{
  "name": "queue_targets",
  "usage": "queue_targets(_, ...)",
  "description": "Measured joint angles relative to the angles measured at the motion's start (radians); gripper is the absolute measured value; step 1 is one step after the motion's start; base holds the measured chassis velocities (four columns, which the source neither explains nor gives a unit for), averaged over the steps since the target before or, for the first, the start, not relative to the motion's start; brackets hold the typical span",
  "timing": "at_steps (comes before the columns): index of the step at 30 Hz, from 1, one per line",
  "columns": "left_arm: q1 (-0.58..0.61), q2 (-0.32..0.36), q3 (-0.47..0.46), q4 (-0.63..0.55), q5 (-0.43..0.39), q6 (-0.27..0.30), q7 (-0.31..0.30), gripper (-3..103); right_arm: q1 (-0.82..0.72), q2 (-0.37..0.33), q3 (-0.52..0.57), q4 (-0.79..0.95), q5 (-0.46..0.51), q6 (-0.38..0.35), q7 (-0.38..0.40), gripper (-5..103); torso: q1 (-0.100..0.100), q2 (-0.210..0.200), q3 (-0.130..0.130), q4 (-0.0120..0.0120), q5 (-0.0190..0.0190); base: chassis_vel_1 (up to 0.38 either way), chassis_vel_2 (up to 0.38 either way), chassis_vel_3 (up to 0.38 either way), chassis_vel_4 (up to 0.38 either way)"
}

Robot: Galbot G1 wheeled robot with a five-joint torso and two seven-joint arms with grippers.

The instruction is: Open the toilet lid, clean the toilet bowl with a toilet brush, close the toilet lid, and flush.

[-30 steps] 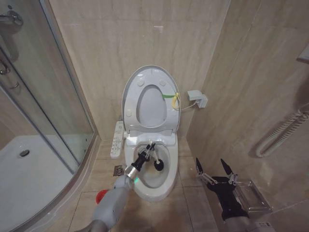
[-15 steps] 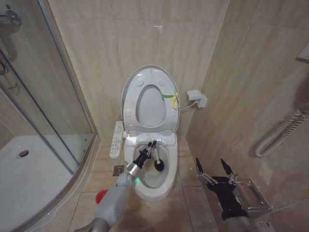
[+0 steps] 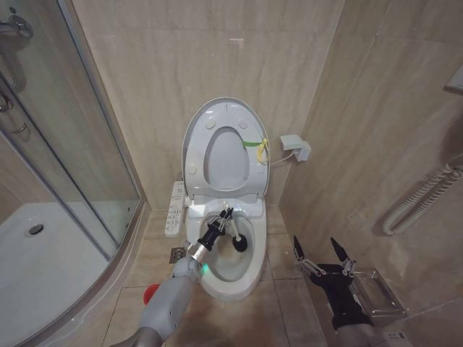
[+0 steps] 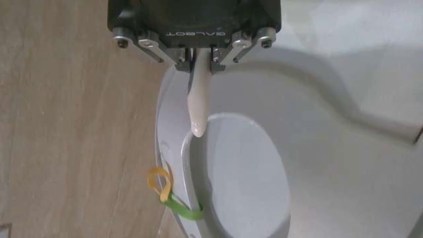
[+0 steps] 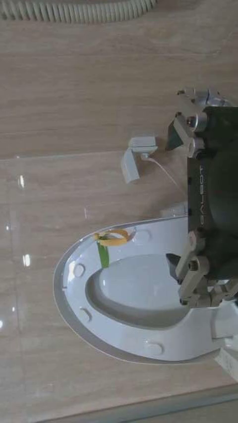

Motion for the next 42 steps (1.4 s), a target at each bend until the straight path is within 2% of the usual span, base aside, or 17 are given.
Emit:
queue_targets(6, 0.026, 0.0, -0.002, 0.014, 0.015, 0.0, 0.003, 18, 0.0, 0.0, 0.0, 0.0, 0.0, 0.0, 0.0, 100, 0.0, 0.0, 0.0, 0.0, 0.0001, 0.0, 0.0, 0.0, 0.0)
queue_targets(11, -0.004, 0.0, 0.01, -0.034, -0.018, 0.012, -0.007, 18, 0.0, 0.0, 0.0, 0.0, 0.0, 0.0, 0.0, 100, 0.0, 0.0, 0.0, -0.0008, 0.0, 0.0, 0.0, 0.0, 0.0)
queue_targets(19, 0.022, -0.015, 0.005, 0.012, 0.026, 0.008, 0.001, 18, 0.0, 0.0, 0.0, 0.0, 0.0, 0.0, 0.0, 100, 0.0, 0.0, 0.0, 0.0003, 0.0002, 0.0, 0.0, 0.0, 0.0)
queue_targets(22, 0.024, -0.007, 0.002, 0.015, 0.037, 0.005, 0.005, 18, 0.0, 0.0, 0.0, 0.0, 0.0, 0.0, 0.0, 100, 0.0, 0.0, 0.0, 0.0, 0.0001, 0.0, 0.0, 0.0, 0.0)
queue_targets(29, -0.018, -0.012, 0.003, -0.03, -0.01, 0.008, -0.009, 18, 0.0, 0.0, 0.0, 0.0, 0.0, 0.0, 0.0, 100, 0.0, 0.0, 0.0, -0.0011, -0.0003, 0.0, 0.0, 0.0, 0.0)
queue_targets(36, -0.012, -0.023, 0.007, -0.009, -0.001, 0.008, -0.008, 18, 0.0, 0.0, 0.0, 0.0, 0.0, 0.0, 0.0, 100, 0.0, 0.0, 0.0, -0.0001, 0.0, 0.0, 0.0, 0.0, 0.0)
queue_targets(42, 0.001, -0.002, 0.004, -0.002, 0.014, 0.007, 0.002, 18, 0.0, 0.0, 0.0, 0.0, 0.0, 0.0, 0.0, 100, 0.0, 0.0, 0.0, 0.0001, -0.0001, 0.0, 0.0, 0.0, 0.0)
